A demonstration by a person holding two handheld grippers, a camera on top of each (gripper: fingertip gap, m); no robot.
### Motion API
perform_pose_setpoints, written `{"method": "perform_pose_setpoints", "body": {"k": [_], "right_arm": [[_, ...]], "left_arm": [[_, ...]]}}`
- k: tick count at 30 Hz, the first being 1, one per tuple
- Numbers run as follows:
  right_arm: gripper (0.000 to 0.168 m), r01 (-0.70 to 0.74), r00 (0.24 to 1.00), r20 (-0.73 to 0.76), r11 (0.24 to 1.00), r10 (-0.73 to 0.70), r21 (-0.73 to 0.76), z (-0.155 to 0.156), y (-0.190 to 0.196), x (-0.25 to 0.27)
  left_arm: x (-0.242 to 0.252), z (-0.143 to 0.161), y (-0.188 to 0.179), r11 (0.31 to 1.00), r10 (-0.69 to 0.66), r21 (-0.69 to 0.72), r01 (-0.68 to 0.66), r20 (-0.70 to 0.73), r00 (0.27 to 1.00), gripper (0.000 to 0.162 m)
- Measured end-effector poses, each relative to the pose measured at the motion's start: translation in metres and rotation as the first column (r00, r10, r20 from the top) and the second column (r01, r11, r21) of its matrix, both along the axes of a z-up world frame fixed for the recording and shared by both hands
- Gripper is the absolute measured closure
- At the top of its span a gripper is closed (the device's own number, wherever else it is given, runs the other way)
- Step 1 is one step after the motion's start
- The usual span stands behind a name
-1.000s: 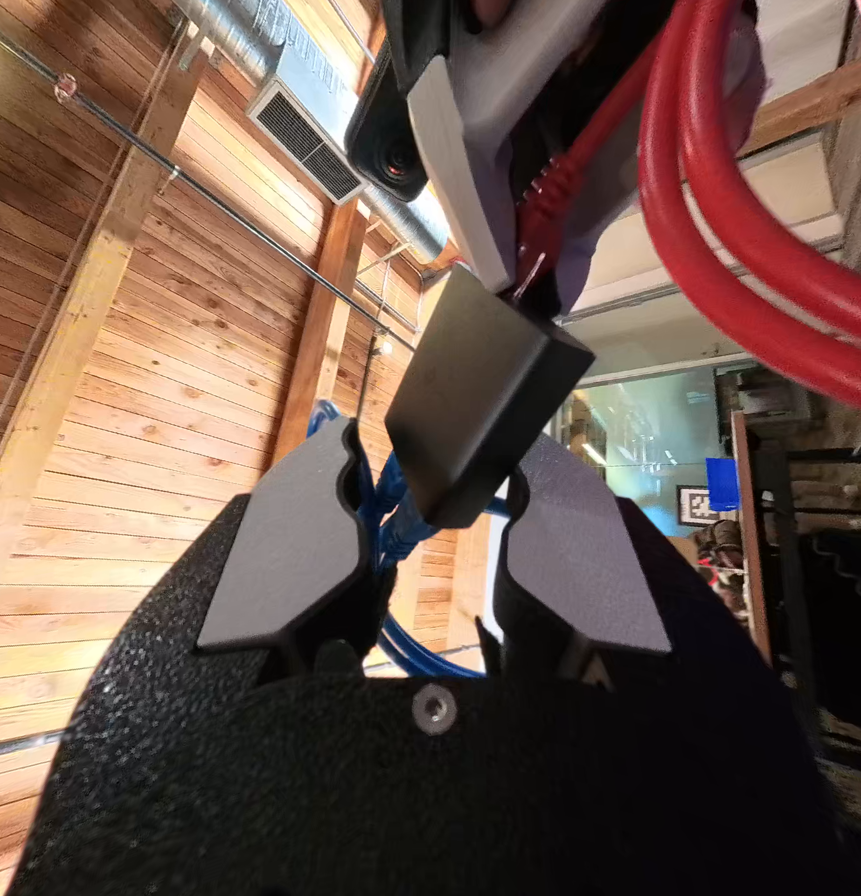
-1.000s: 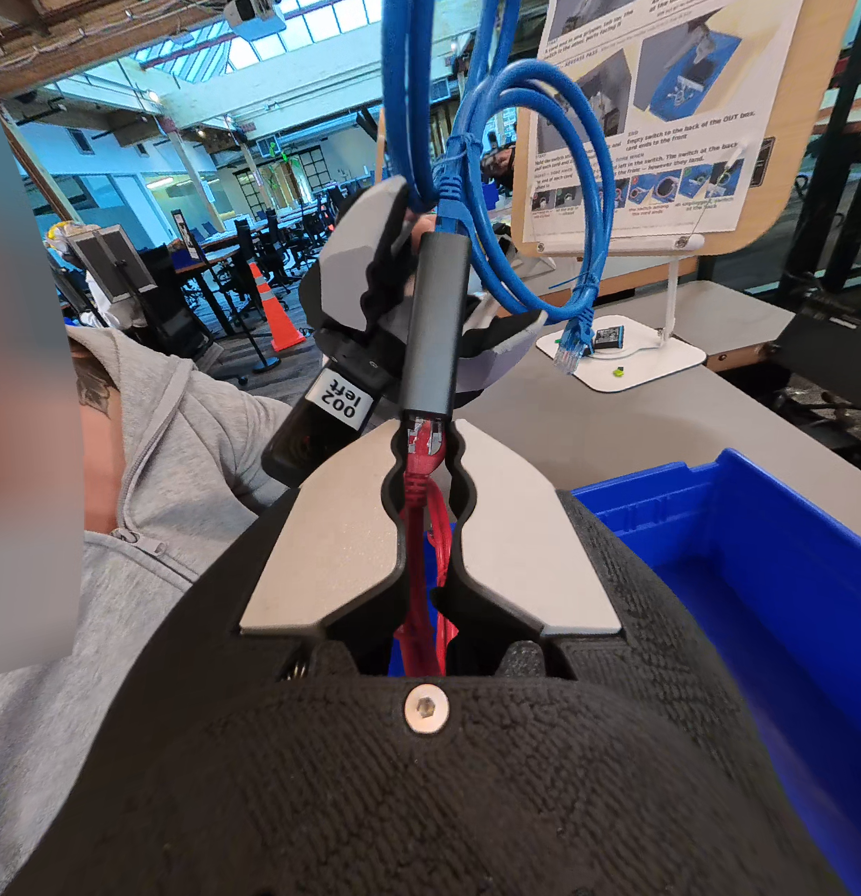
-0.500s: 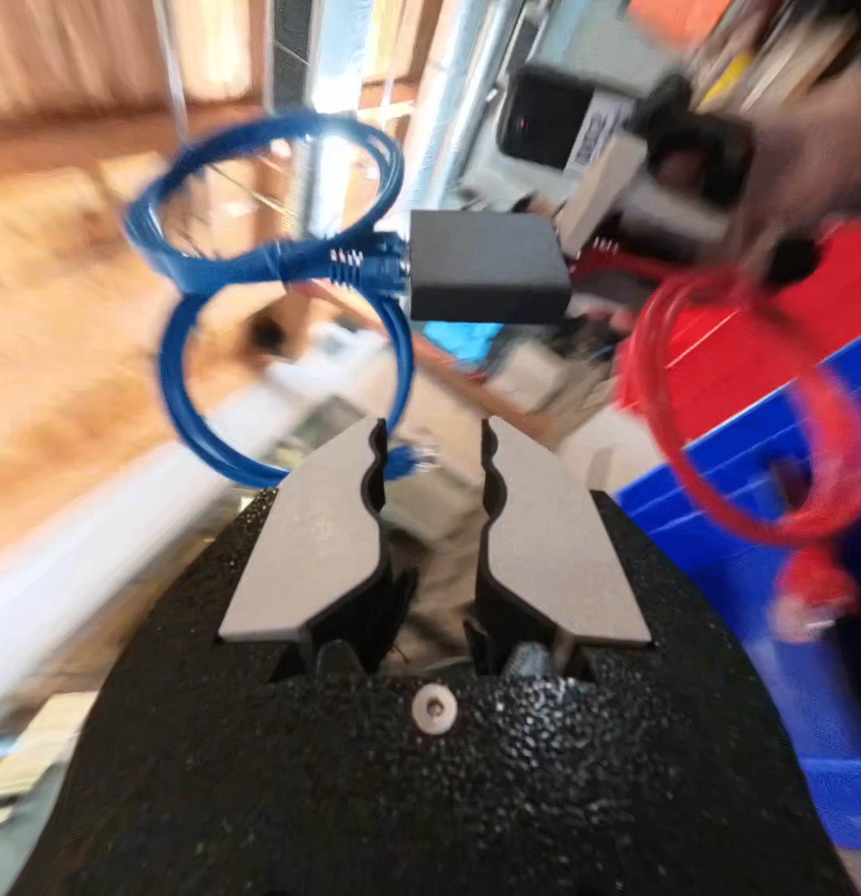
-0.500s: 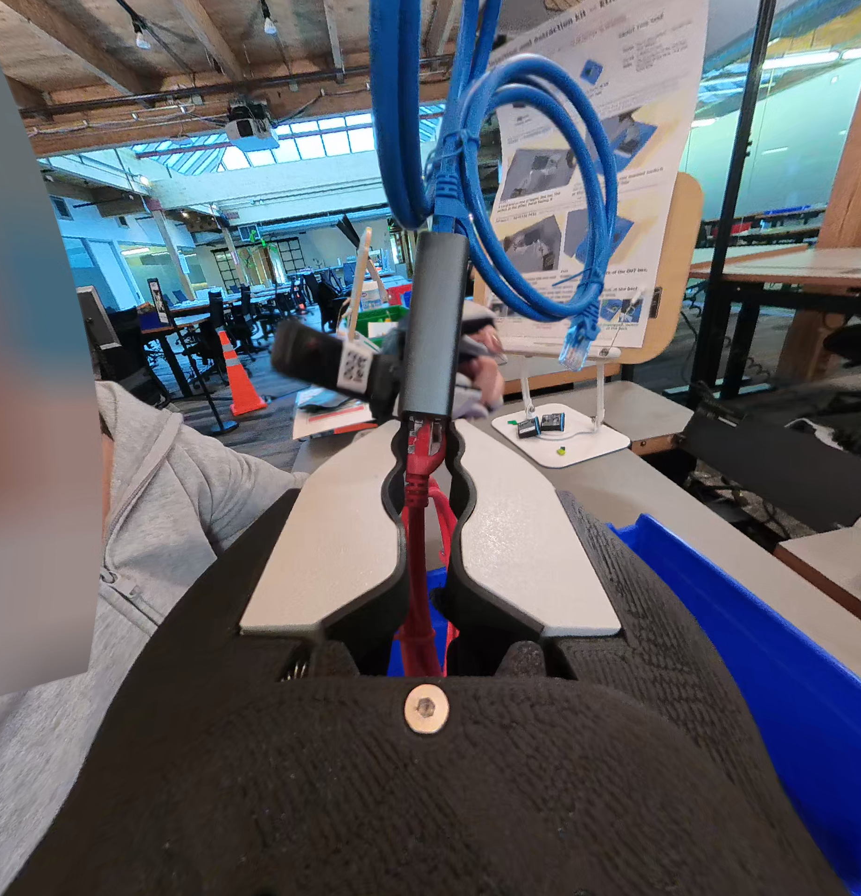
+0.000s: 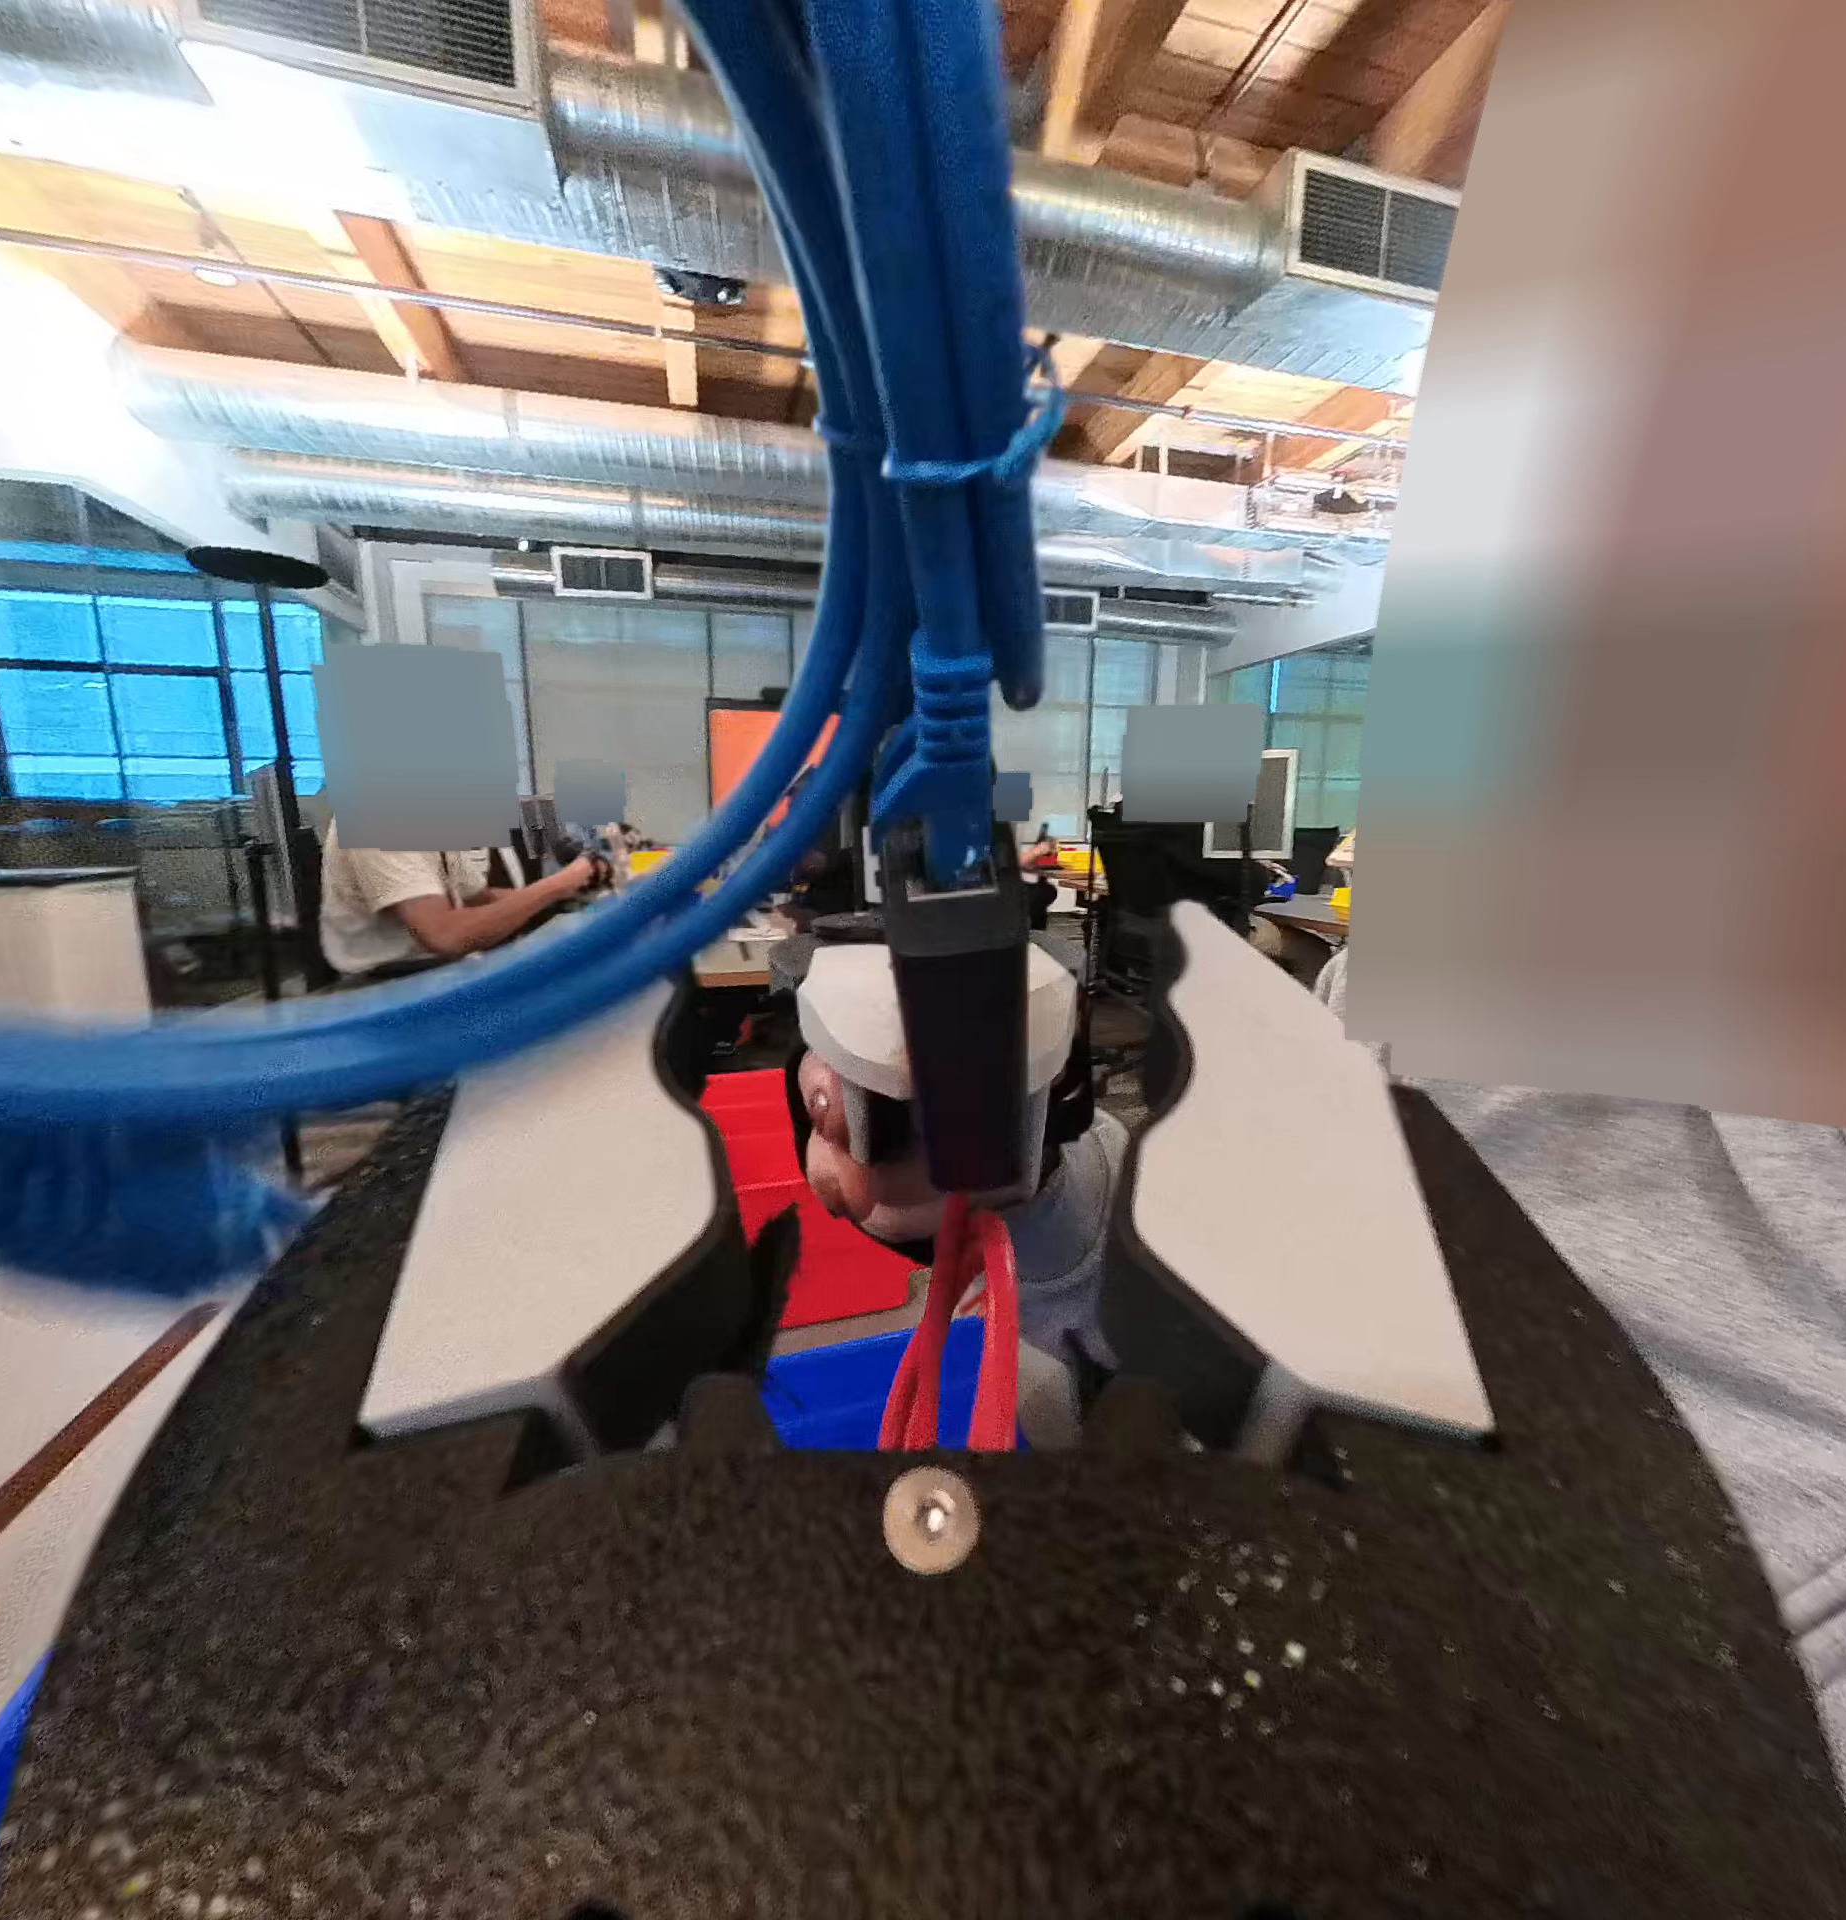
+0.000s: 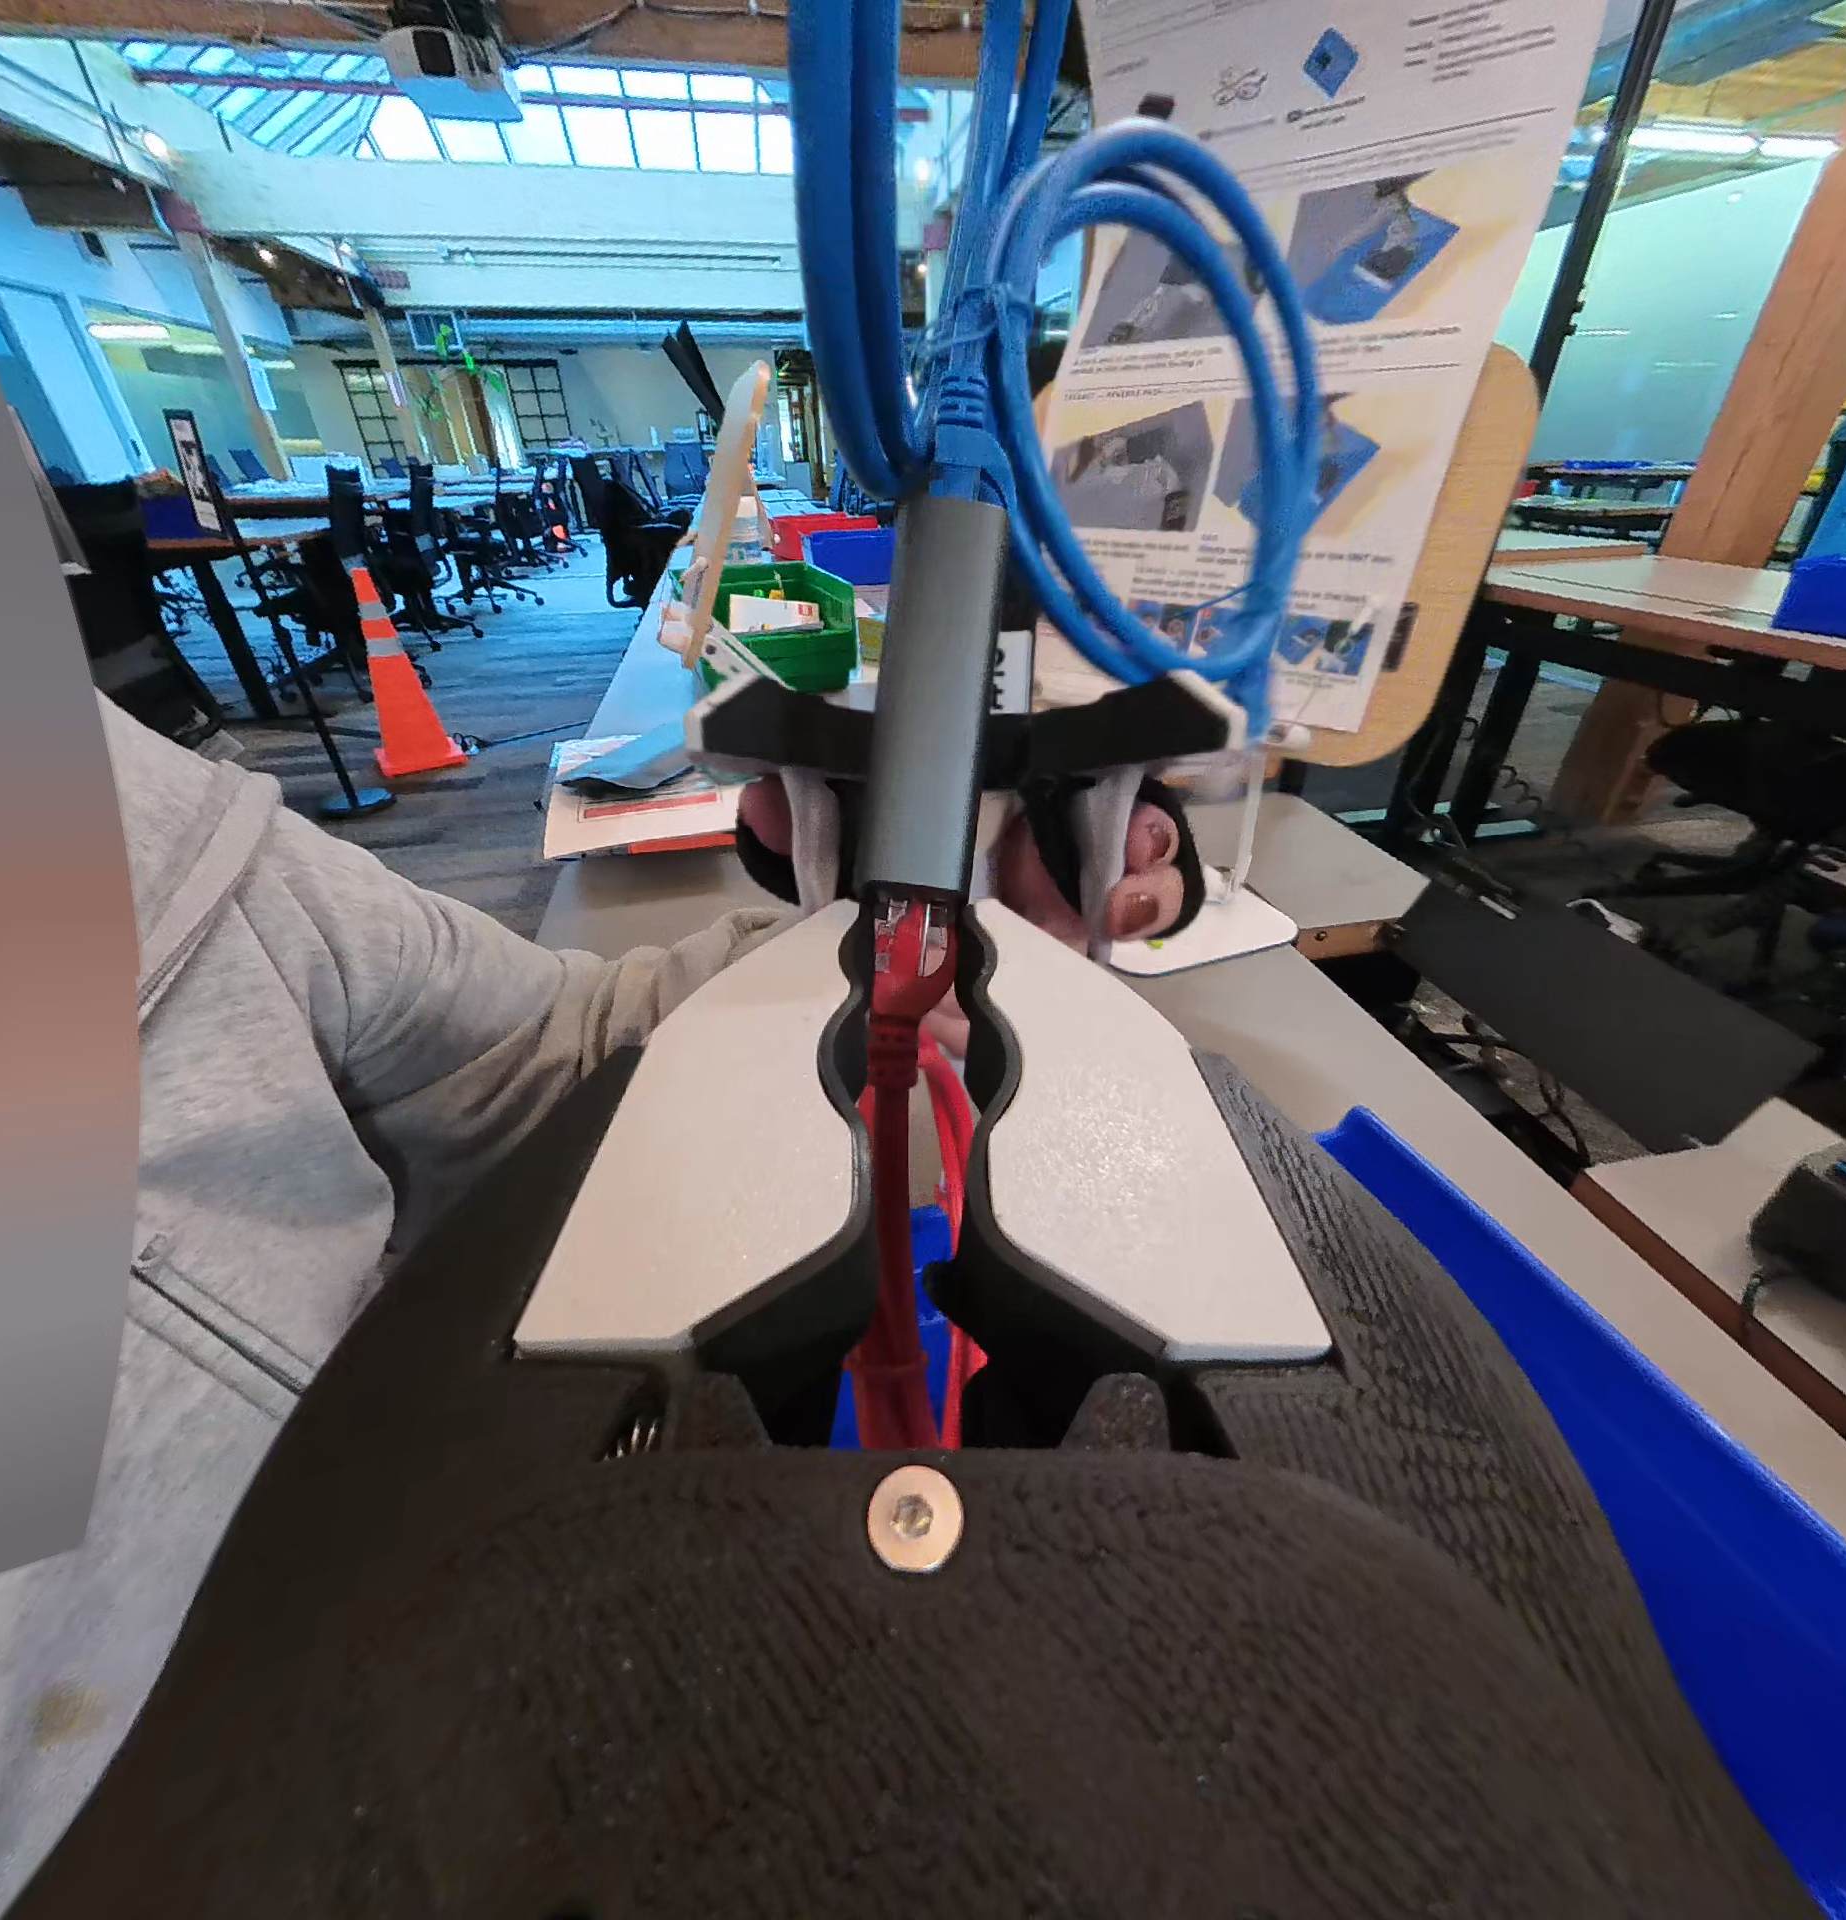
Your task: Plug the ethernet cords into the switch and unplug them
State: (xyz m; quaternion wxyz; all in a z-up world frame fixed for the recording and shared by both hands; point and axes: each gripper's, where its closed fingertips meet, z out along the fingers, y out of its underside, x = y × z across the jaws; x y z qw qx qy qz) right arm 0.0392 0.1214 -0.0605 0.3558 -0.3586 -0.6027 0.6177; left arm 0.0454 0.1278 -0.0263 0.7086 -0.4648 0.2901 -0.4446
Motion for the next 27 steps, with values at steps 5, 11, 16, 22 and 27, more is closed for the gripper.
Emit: {"method": "perform_pose_setpoints", "body": {"k": [5, 11, 16, 22, 27], "right_arm": [[0.154, 0.047, 0.999, 0.006, 0.99, -0.049, 0.132, -0.011, -0.012, -0.007], [0.155, 0.153, 0.988, -0.019, 0.947, -0.154, 0.282, -0.015, -0.014, -0.011], [0.154, 0.19, 0.978, 0.001, 0.894, -0.208, 0.407, -0.023, -0.022, -0.007], [0.129, 0.241, 0.954, 0.013, 0.793, -0.299, 0.559, -0.035, -0.02, -0.004], [0.129, 0.27, 0.943, -0.032, 0.706, -0.331, 0.655, -0.039, -0.021, -0.005]], "left_arm": [[0.003, 0.003, -0.01, 0.993, -0.031, 0.116, 0.024, 0.056, 0.998, 0.122], [0.002, -0.003, -0.026, 0.954, -0.015, 0.298, 0.024, -0.033, 0.999, 0.139], [0.008, -0.013, -0.047, 0.891, -0.093, 0.436, 0.127, -0.1, 0.991, 0.14], [0.008, -0.021, -0.048, 0.885, -0.146, 0.428, 0.185, -0.121, 0.982, 0.139], [0.021, -0.029, -0.051, 0.865, -0.087, 0.465, 0.187, -0.227, 0.97, 0.139]]}}
